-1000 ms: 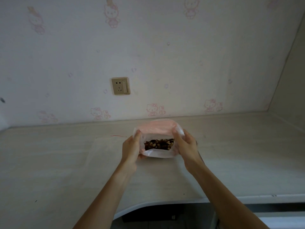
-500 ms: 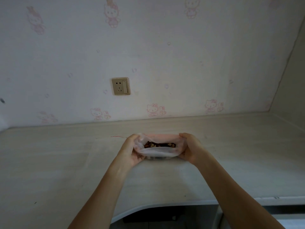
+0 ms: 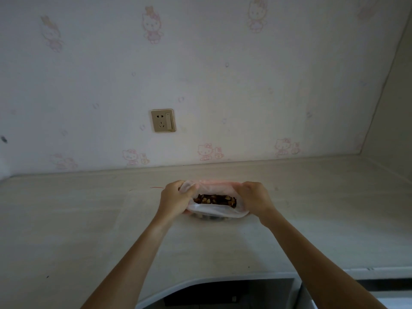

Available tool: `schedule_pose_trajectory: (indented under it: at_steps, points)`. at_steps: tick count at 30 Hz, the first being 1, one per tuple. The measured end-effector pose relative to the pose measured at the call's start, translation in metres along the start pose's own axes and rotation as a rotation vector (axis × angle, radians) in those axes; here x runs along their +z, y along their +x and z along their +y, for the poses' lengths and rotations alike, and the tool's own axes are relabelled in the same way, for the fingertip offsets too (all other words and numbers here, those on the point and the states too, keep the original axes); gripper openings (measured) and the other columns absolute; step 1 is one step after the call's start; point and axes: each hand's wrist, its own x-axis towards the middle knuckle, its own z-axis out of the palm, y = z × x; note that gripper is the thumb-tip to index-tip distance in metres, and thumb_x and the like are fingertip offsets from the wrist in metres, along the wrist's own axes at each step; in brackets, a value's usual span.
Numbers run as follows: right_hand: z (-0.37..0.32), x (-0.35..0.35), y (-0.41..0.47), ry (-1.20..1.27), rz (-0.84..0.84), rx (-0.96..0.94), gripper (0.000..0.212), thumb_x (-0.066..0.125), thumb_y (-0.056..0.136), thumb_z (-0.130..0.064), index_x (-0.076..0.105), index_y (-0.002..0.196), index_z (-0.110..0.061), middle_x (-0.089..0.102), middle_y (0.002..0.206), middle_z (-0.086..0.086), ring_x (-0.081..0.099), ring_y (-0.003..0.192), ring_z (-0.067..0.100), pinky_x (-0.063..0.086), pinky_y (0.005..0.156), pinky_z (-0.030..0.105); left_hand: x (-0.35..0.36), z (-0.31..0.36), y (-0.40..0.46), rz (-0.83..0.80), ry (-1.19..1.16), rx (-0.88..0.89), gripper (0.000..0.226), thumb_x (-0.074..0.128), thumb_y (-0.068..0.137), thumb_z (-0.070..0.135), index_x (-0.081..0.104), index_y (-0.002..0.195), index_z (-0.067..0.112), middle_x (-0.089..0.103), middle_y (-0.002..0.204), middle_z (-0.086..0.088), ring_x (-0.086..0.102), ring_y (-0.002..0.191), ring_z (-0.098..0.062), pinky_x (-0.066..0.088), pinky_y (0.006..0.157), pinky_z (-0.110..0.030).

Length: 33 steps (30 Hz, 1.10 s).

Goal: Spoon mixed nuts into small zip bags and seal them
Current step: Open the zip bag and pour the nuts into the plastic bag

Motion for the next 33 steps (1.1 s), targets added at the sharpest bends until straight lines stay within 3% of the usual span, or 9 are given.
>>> schedule_pose_trajectory:
  at_steps: [4,7,12,16,20,23,26,30,33]
  points:
    - [0.0,0.004,0.005,-0.009,0.051,0.05,0.054,0.054,0.105,-0.032,0.038,0.056,-0.016,0.037,0.035,-0.011,0.038,0.049,0.014,0.03,0.054,0.03,0.006,-0.004,0.011,0.047,0.011,-0.097,0.043,0.064,0.099,0.04,0.055,0.072,0.008,0.059,0.07,-0.012,0.06,0.065,-0.024,0.06,0.066,-0.045]
    - [-0.005,0.008,0.01,-0.024,0.061,0.057,0.054,0.052,0.106,-0.028,0.036,0.056,-0.015,0.036,0.048,-0.004,0.036,0.05,0.016,0.028,0.052,0.031,0.013,-0.01,0.018,0.045,-0.105,-0.181,0.045,0.063,0.1,0.043,0.061,0.075,0.006,0.062,0.074,-0.011,0.06,0.065,-0.024,0.054,0.06,-0.035]
    - [-0.009,0.011,0.015,0.183,0.024,0.184,0.041,0.053,0.106,-0.024,0.059,0.069,-0.006,0.057,0.064,0.007,0.054,0.061,0.02,0.043,0.059,0.029,0.019,-0.017,0.028,-0.026,-0.267,-0.347,0.032,0.061,0.102,0.043,0.07,0.087,0.015,0.071,0.092,-0.004,0.066,0.089,-0.021,0.049,0.076,-0.032]
    - [-0.004,0.003,0.019,0.212,-0.094,0.145,0.038,0.069,0.095,-0.04,0.067,0.079,-0.006,0.067,0.073,0.005,0.066,0.07,0.02,0.056,0.068,0.034,0.011,-0.02,0.027,-0.04,-0.186,-0.326,0.035,0.059,0.102,0.045,0.072,0.088,0.016,0.073,0.09,0.0,0.065,0.082,-0.012,0.044,0.063,-0.024]
    - [-0.002,-0.004,0.023,0.031,-0.251,0.061,0.037,0.082,0.08,-0.037,0.056,0.064,-0.016,0.052,0.053,-0.006,0.052,0.045,0.008,0.039,0.046,0.018,0.002,-0.013,0.022,-0.114,-0.186,-0.25,0.036,0.075,0.09,0.048,0.079,0.093,0.012,0.08,0.088,-0.005,0.075,0.081,-0.018,0.055,0.064,-0.026]
    - [-0.001,0.0,0.033,0.016,-0.207,0.1,0.033,0.071,0.092,-0.035,0.056,0.071,-0.014,0.052,0.064,0.003,0.054,0.057,0.017,0.042,0.057,0.025,0.005,-0.008,0.024,-0.114,-0.246,-0.298,0.036,0.074,0.093,0.037,0.076,0.086,0.002,0.078,0.083,-0.016,0.07,0.068,-0.031,0.054,0.062,-0.036]
    - [-0.004,0.008,0.039,0.05,-0.146,0.187,0.036,0.06,0.1,-0.034,0.055,0.073,-0.01,0.053,0.067,0.007,0.055,0.052,0.016,0.041,0.047,0.019,0.012,-0.009,0.03,-0.088,-0.329,-0.437,0.032,0.073,0.096,0.032,0.072,0.08,0.005,0.071,0.084,-0.017,0.064,0.067,-0.03,0.049,0.058,-0.033]
    - [-0.004,0.016,0.049,0.094,-0.068,0.311,0.029,0.051,0.102,-0.027,0.062,0.104,0.0,0.062,0.087,0.013,0.062,0.077,0.026,0.048,0.061,0.026,0.022,-0.015,0.038,-0.039,-0.423,-0.554,0.034,0.071,0.098,0.028,0.072,0.111,-0.004,0.072,0.108,-0.023,0.067,0.091,-0.035,0.048,0.065,-0.035]
    - [-0.004,0.015,0.05,0.209,-0.046,0.405,0.021,0.056,0.101,-0.019,0.054,0.109,0.001,0.059,0.09,0.015,0.061,0.075,0.028,0.049,0.049,0.023,0.026,-0.016,0.041,-0.02,-0.334,-0.495,0.021,0.066,0.099,0.021,0.07,0.093,0.001,0.069,0.09,-0.019,0.062,0.074,-0.03,0.045,0.063,-0.035]
